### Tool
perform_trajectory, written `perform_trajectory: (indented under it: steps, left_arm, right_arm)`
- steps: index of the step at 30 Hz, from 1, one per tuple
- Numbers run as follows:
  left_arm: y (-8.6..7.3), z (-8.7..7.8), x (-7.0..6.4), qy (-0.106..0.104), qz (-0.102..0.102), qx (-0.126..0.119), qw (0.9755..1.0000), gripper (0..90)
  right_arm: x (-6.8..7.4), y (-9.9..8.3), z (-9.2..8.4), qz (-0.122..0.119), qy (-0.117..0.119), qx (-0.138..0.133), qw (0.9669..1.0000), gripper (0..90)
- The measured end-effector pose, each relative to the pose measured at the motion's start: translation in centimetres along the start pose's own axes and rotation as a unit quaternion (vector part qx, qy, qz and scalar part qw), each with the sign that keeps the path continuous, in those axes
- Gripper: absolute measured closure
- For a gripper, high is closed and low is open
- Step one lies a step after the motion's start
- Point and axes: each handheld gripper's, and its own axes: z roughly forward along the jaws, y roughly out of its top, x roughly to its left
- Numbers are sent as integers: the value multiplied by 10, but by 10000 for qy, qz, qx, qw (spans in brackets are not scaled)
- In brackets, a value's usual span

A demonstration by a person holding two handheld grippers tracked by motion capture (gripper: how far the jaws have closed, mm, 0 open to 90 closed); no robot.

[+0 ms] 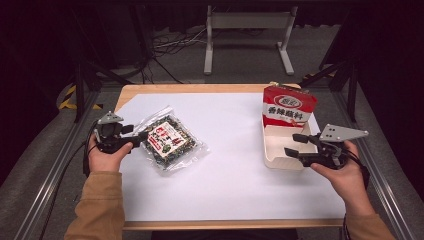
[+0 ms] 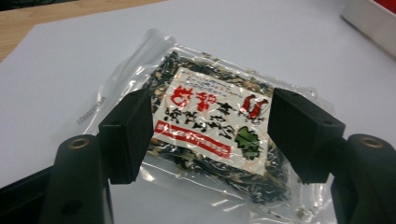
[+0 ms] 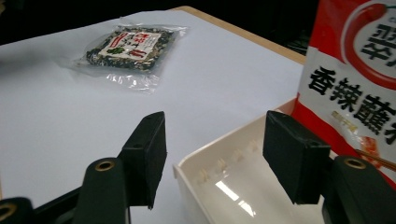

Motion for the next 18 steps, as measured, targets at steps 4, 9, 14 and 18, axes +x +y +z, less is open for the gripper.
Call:
perform_trajectory:
  steps: [4,9,14,18]
  left_arm:
    - [-1,6,9,187,-124,-6,9997,280]
    - [-2,13,20,389,-346,68,9986,266]
    - [-7,18,28,642,-450,87,9969,332]
    - [-13,25,40,673,-716,185,9950,323]
  right_arm:
    - [6,2,4,-82,100,22,9999,393]
    - [18,5,11,-271,203,76,9994,392]
    - [25,6,15,-346,306,81,9989,389]
    - [28,5,20,-351,370,110,9986,388]
